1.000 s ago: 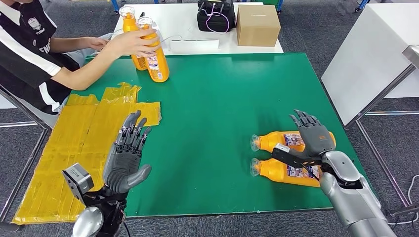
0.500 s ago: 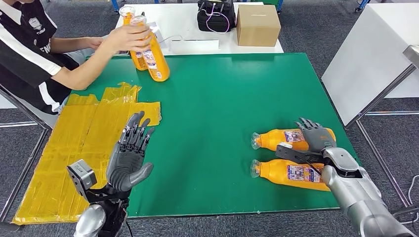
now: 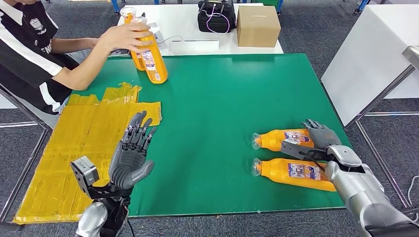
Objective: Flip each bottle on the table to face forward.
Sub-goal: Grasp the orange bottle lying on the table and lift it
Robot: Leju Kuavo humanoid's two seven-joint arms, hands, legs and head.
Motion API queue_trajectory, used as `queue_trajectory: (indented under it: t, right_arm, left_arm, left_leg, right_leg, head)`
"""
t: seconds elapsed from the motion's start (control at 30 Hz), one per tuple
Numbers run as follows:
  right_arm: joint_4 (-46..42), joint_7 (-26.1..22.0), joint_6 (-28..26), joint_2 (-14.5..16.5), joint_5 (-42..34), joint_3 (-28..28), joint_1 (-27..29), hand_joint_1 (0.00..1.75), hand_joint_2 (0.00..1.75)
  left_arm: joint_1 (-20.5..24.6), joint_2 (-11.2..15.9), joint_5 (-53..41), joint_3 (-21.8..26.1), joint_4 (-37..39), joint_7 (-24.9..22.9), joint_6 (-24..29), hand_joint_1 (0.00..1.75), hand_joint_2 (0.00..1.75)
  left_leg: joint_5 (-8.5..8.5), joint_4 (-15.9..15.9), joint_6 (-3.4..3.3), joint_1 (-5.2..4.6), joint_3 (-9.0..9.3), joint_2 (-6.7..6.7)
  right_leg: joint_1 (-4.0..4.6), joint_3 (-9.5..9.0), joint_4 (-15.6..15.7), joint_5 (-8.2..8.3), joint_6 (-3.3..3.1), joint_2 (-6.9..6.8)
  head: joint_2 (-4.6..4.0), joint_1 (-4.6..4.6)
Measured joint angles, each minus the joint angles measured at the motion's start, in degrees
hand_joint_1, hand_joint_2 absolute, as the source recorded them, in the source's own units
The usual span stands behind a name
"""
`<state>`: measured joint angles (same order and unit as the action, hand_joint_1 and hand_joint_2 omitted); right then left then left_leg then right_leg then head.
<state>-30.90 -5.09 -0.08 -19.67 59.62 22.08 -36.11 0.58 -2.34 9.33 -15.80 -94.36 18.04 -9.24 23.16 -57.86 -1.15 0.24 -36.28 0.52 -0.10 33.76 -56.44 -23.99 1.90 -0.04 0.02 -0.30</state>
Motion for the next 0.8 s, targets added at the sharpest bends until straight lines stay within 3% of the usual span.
queue_trajectory:
  t: [0.27,0.3,0.4,0.47,0.8]
  right_arm:
    - [3.91,0.96,1.12,0.01,1.15,0.25,-2.09,0.03,1.75]
    - [4.24,0.97,1.16,0.01,1.17,0.28,-2.24,0.29,1.75]
    - [4.74,1.05,1.26,0.01,1.31,0.33,-2.45,1.44,1.75]
    - [5.00,1.33,1.17,0.01,1.53,0.40,-2.43,1.71,1.75]
    - [5.51,2.98,-3.39,0.50,3.37,0.55,-2.31,1.75,1.75]
  left_arm:
    - [0.82,-0.04,1.07,-0.03,1.61,-0.01,-0.37,0.00,1.75]
    - [0.88,-0.04,1.10,-0.05,1.78,-0.01,-0.38,0.00,1.75]
    - [0.93,-0.04,1.14,-0.07,2.02,-0.01,-0.38,0.00,1.75]
    - [0.93,-0.04,1.17,-0.07,2.05,0.00,-0.38,0.00,1.75]
    - [0.90,-0.28,1.41,-0.09,2.13,0.06,-0.44,0.00,1.75]
  left_leg:
    - [0.00,-0.01,-0.01,0.00,0.14,0.00]
    - [0.00,0.00,-0.01,0.00,0.17,0.00]
    - [0.00,0.00,-0.01,0.00,0.22,0.00]
    - [0.00,0.00,-0.01,0.00,0.23,-0.01]
    - [-0.01,0.00,-0.02,0.00,0.24,-0.02]
  right_leg:
    - [0.00,-0.15,0.01,0.00,0.00,0.00]
    - [0.00,-0.17,0.01,0.00,0.00,0.00]
    - [0.00,-0.22,0.01,0.00,0.00,0.00]
    - [0.00,-0.24,0.01,0.00,0.00,0.00]
    - [0.00,-0.24,0.00,0.01,0.01,0.01]
  head:
    - [0.00,0.00]
    - [0.00,0.00]
    - [0.00,0.00]
    - [0.00,0.01]
    - [0.00,-0.01]
